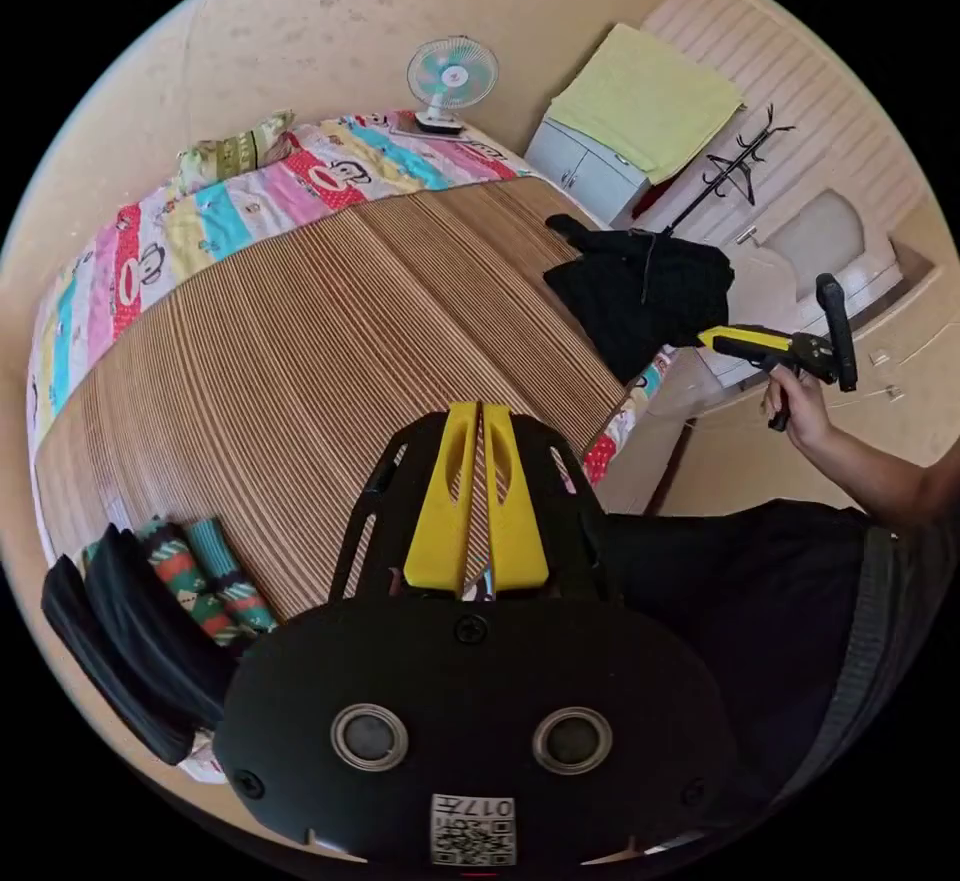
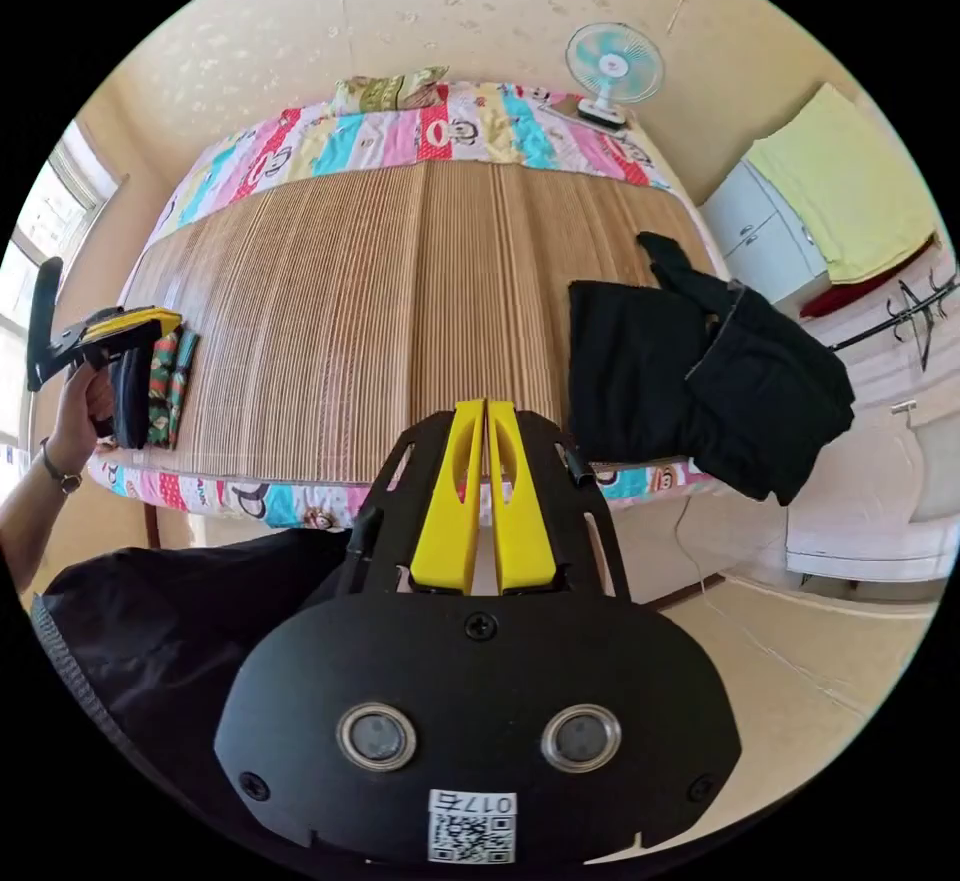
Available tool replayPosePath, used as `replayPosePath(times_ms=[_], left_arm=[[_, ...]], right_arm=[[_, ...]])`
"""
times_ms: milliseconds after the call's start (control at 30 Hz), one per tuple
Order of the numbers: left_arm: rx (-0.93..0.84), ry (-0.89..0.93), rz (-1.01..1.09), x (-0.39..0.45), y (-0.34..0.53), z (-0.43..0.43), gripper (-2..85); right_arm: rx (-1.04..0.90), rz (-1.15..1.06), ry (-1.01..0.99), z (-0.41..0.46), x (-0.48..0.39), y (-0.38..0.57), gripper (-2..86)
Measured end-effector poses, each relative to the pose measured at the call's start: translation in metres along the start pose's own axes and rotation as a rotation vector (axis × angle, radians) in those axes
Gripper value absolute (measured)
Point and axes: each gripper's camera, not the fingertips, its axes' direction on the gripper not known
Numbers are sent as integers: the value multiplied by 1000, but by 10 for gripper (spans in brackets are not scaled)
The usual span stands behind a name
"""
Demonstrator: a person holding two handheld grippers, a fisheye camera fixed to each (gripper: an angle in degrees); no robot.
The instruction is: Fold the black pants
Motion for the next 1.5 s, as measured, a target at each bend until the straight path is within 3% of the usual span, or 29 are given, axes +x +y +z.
replayPosePath(times_ms=[100, 267, 500, 567, 633, 867, 1033, 1167, 1367, 1500], left_arm=[[103, 4, 53, 11, -9, -33, -10], [252, 474, -22, 3, -18, -49, -10], [338, 432, -83, 39, -37, -58, -10], [590, 379, -276, 39, -22, -83, -10], [693, 323, -383, 39, -16, -98, -10], [469, 13, -461, 62, -51, -109, -10], [474, 95, -490, 72, -55, -102, -10], [447, 213, -519, 69, -55, -86, -10], [423, 359, -414, 68, -59, -83, 0], [374, 337, -320, 78, -68, -89, 6]], right_arm=[[-28, 57, -1, -11, 34, -1, 4], [-175, 37, -47, 20, 95, -6, 5], [-365, 36, -34, 95, 198, -35, 20], [-372, 7, -8, 110, 219, -48, 36], [-397, -40, 61, 131, 242, -72, 63], [-602, -254, 213, 219, 254, -103, 166], [-657, -687, 634, 263, 206, -56, 152], [-681, -762, 684, 263, 201, -42, 132], [-557, -643, 531, 169, 218, -58, 71], [-251, -527, 624, 43, 230, -74, 51]])
